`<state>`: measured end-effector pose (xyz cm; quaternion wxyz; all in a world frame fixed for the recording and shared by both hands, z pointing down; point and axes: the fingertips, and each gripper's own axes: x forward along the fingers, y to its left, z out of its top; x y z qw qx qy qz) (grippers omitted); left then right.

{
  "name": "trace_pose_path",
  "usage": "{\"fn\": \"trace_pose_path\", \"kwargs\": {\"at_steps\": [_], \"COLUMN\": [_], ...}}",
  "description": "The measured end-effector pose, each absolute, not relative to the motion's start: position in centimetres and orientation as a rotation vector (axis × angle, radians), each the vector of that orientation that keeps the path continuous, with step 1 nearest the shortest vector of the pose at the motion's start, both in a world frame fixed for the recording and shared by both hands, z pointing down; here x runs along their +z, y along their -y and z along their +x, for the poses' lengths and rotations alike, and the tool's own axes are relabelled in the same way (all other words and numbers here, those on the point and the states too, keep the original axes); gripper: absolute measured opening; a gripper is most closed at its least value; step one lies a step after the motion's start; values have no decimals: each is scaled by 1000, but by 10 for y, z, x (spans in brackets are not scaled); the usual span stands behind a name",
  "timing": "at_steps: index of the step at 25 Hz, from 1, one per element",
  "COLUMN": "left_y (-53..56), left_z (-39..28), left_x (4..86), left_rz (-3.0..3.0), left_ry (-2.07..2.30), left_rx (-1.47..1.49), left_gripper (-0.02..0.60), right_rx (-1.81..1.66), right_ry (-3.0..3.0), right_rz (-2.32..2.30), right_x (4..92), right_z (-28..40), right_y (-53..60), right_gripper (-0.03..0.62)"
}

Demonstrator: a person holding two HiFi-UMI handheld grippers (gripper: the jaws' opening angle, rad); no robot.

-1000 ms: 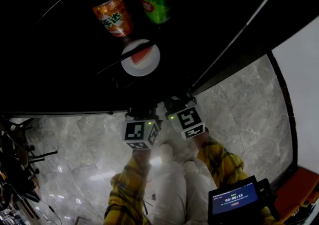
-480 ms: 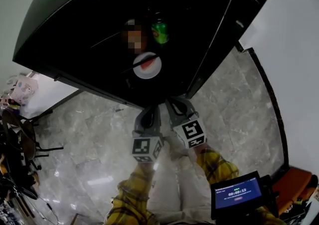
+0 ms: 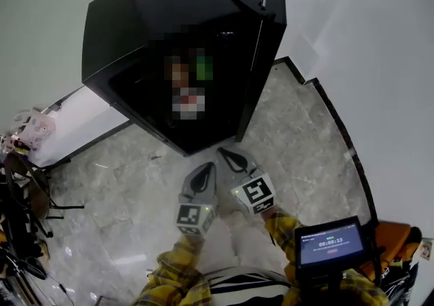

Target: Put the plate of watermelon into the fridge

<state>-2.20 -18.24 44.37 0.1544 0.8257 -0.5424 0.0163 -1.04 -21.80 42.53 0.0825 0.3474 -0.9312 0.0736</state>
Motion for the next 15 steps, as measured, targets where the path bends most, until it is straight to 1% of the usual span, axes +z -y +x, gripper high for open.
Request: {"fn": "trace_pose_path", "kwargs": {"at_steps": [7,15], "left_y": [152,115], "left_z": [0,6], "left_x": [383,338], "left_rz": [2506,2553], "left_ry": [1479,1415], "left_rx": [66,3], "left_gripper": [0,0], "right_rx": [209,227], "right_ry": [2797,2773], "right_rz": [1039,1084], "right_x": [368,336], "right_z": [30,66], "right_y": [173,130], "right_gripper": [-2,-2]}}
